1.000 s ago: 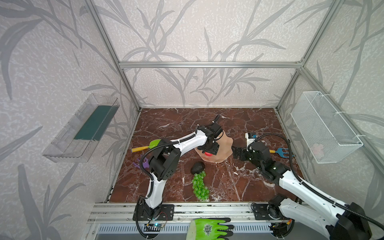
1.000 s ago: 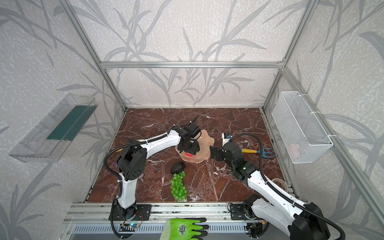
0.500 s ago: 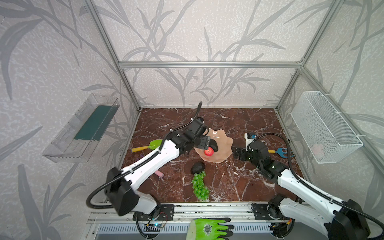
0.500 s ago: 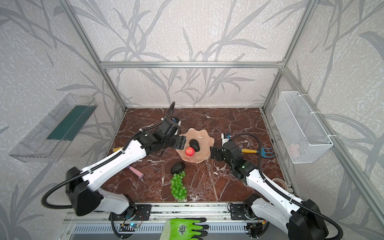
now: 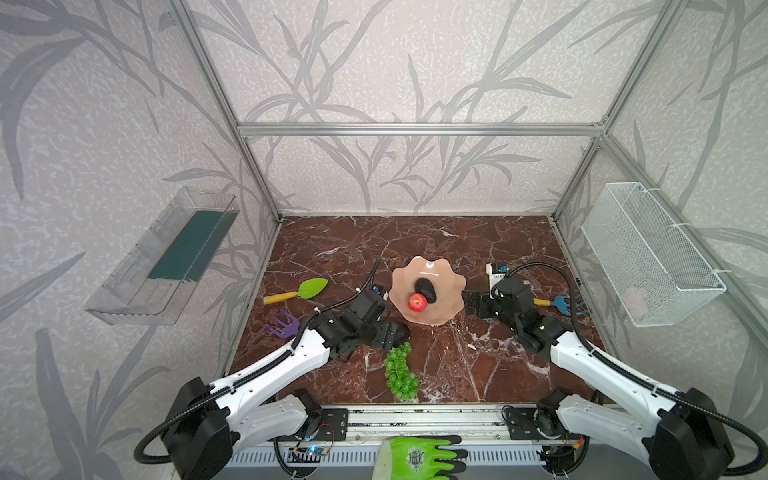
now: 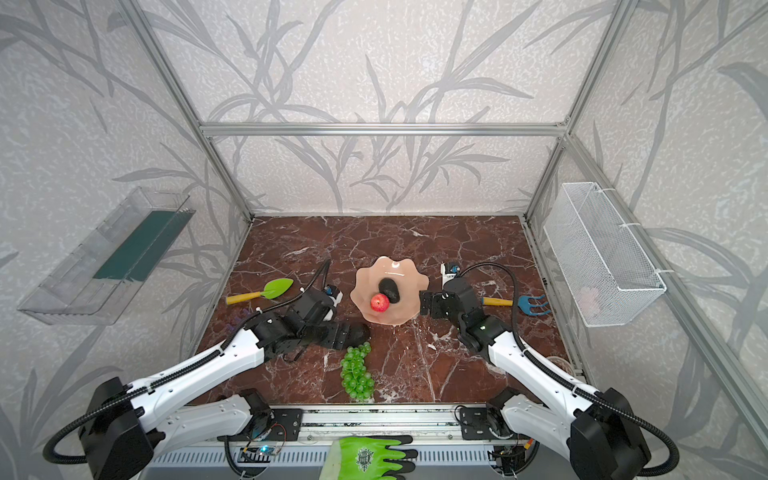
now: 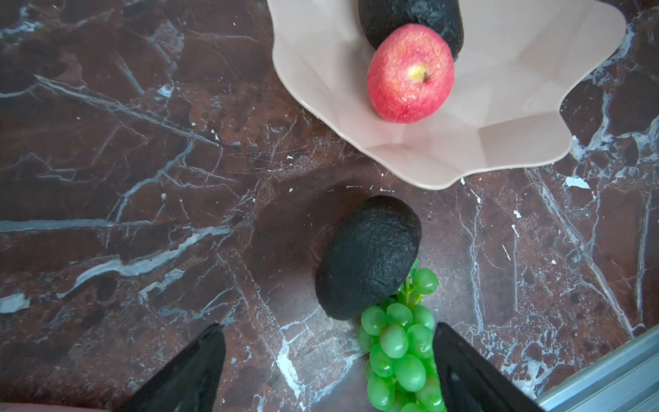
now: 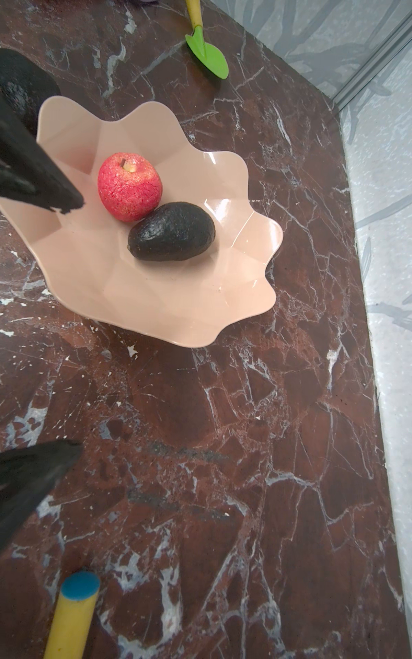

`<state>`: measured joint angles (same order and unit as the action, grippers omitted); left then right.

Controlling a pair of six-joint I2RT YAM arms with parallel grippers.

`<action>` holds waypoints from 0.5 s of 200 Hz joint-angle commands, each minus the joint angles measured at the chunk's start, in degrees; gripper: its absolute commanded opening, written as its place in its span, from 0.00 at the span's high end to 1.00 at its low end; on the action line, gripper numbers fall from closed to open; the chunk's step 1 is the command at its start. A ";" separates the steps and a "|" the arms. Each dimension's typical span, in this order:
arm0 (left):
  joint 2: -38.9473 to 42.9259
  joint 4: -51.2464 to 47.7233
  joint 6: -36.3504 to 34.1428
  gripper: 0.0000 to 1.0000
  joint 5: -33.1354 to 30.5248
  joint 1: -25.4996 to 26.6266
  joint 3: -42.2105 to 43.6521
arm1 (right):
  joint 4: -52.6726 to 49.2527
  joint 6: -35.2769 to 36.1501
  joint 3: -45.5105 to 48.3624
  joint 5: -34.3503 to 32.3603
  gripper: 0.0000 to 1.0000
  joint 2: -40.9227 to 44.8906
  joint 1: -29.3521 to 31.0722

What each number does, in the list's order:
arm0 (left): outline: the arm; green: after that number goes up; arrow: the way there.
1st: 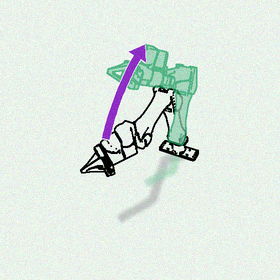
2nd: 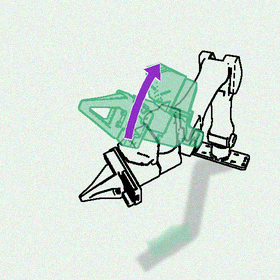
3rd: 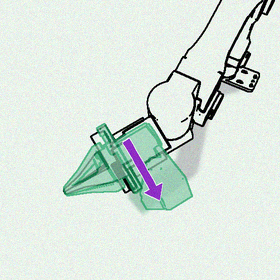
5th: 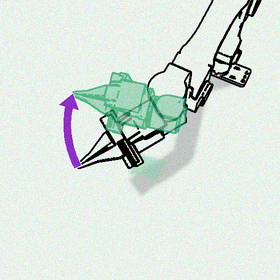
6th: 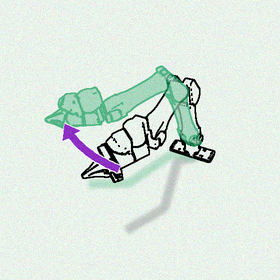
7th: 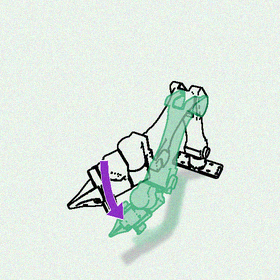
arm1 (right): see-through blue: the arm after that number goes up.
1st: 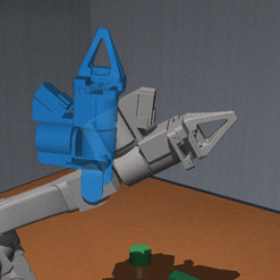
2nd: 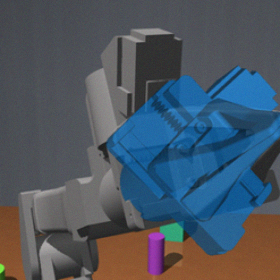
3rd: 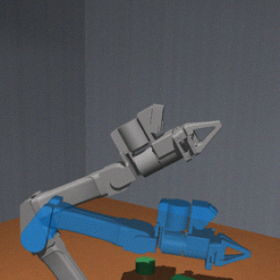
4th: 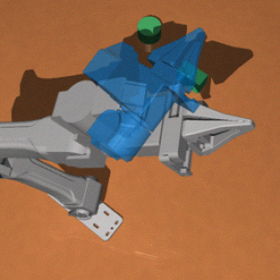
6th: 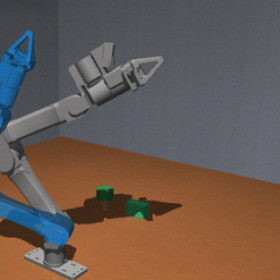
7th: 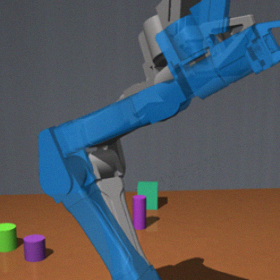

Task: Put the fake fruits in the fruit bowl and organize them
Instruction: 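Move the left gripper down to the second avocado and grasp it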

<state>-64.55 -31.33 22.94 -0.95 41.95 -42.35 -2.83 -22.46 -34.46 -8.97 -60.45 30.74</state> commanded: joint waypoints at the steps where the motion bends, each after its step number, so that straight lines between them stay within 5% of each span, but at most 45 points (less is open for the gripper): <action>1: -3.01 4.77 -0.56 0.09 1.28 0.29 -0.48 | -0.09 0.28 -0.93 -0.34 0.01 0.82 -0.24; 100: -17.57 10.35 -1.28 0.13 7.35 1.26 -3.14 | -1.84 0.21 0.68 -1.27 0.01 4.37 -0.55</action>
<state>-81.14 -22.33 22.09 4.86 42.78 -44.66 -3.49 -22.48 -34.26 -9.45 -56.88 30.65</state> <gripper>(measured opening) 0.877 0.993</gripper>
